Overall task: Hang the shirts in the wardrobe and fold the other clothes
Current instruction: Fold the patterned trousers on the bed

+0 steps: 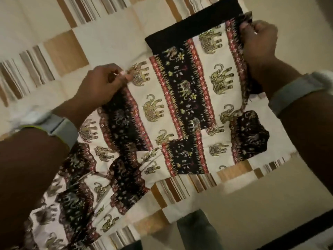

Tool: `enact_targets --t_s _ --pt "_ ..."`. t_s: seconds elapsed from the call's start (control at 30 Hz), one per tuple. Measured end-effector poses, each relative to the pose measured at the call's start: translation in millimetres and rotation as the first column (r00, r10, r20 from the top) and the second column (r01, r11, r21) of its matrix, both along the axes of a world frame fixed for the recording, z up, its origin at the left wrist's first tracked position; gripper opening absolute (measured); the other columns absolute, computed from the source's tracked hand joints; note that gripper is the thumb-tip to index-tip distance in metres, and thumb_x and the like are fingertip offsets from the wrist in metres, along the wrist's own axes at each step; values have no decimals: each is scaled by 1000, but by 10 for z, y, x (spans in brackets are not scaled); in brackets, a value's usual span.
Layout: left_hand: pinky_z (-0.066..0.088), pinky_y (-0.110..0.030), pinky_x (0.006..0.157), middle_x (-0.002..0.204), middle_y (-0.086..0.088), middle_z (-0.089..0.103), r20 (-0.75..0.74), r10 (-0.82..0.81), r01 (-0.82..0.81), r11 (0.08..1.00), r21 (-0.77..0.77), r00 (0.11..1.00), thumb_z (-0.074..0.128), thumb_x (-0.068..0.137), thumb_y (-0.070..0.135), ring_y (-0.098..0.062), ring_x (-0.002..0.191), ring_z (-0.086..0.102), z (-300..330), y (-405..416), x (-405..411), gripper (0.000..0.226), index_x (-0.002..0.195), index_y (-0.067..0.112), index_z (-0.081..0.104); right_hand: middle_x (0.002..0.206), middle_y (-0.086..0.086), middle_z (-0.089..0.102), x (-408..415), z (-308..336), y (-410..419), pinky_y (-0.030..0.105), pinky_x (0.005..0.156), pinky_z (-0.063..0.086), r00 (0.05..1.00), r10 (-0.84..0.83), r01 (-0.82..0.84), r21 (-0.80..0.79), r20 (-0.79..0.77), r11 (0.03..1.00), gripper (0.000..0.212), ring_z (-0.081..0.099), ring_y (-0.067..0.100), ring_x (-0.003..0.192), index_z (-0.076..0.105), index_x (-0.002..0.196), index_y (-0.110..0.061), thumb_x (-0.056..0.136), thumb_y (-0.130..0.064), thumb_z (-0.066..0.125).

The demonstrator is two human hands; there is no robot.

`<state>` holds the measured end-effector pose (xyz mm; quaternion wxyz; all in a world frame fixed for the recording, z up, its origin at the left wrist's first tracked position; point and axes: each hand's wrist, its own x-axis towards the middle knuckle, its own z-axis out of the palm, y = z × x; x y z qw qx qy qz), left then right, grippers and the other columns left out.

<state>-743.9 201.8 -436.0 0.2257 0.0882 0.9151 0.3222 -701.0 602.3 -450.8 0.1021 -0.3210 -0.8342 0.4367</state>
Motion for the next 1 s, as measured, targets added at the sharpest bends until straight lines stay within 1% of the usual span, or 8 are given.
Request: enact_targets --t_s 0.2,0.37,0.47,0.57,0.7,0.8,0.93,1.0 --pt "51 -38 79 102 -1 73 97 -88 106 975 -194 991 75 85 56 -26 96 68 -11 -611 5 43 112 23 73 74 -2 58 -148 -208 109 20 58 39 986 48 -52 23 162 998 40 46 4 63 69 83 -7 101 -40 55" --pt "55 -46 89 106 -1 74 95 0 25 963 -269 996 71 93 49 -25 93 69 -3 -1266 55 32 108 22 75 94 8 67 -36 -205 109 25 71 52 971 160 -145 -92 177 985 55 63 16 76 72 102 -2 94 -57 65" --pt "52 -39 83 92 0 73 19 59 -52 965 -258 998 67 99 41 -20 88 68 -98 -1542 2 17 99 24 71 105 4 67 -109 -189 139 10 68 49 975 173 -183 60 142 981 50 63 8 78 71 122 -6 97 -48 61" --pt "46 -28 70 73 2 62 -90 172 -186 965 -184 981 63 100 40 0 67 58 -192 -1574 -68 15 87 34 60 106 -4 64 -207 -155 77 7 72 44 996 46 -54 102 80 993 51 58 6 97 69 118 -11 93 -55 58" --pt "52 -37 87 88 7 65 -219 270 -310 935 -173 937 59 97 38 -9 83 63 -317 -1455 -58 11 105 31 62 103 -10 64 -272 -208 -1 -1 70 35 998 31 -40 154 60 987 45 56 -10 79 71 119 -13 96 -48 55" --pt "47 -46 100 118 -6 62 -356 274 -352 919 -176 893 51 93 32 -26 114 59 -273 -1092 159 26 118 28 58 111 -6 65 -67 -68 -31 7 86 43 999 -31 36 206 -26 978 28 53 -12 86 62 116 -27 94 -43 55" --pt "46 -44 99 123 -8 53 -292 12 -26 999 -44 956 60 101 23 -25 115 52 -1 -194 931 21 121 18 59 112 -2 59 857 89 -101 16 85 46 993 -86 104 271 -77 957 20 52 -7 91 57 111 -27 96 -40 59" --pt "51 -41 95 125 -3 53 -180 -167 174 984 26 969 67 98 26 -17 112 53 21 125 1426 24 120 23 59 120 3 62 1510 61 -189 16 85 48 987 -157 150 189 22 970 36 55 -2 94 61 121 -19 97 -45 62"
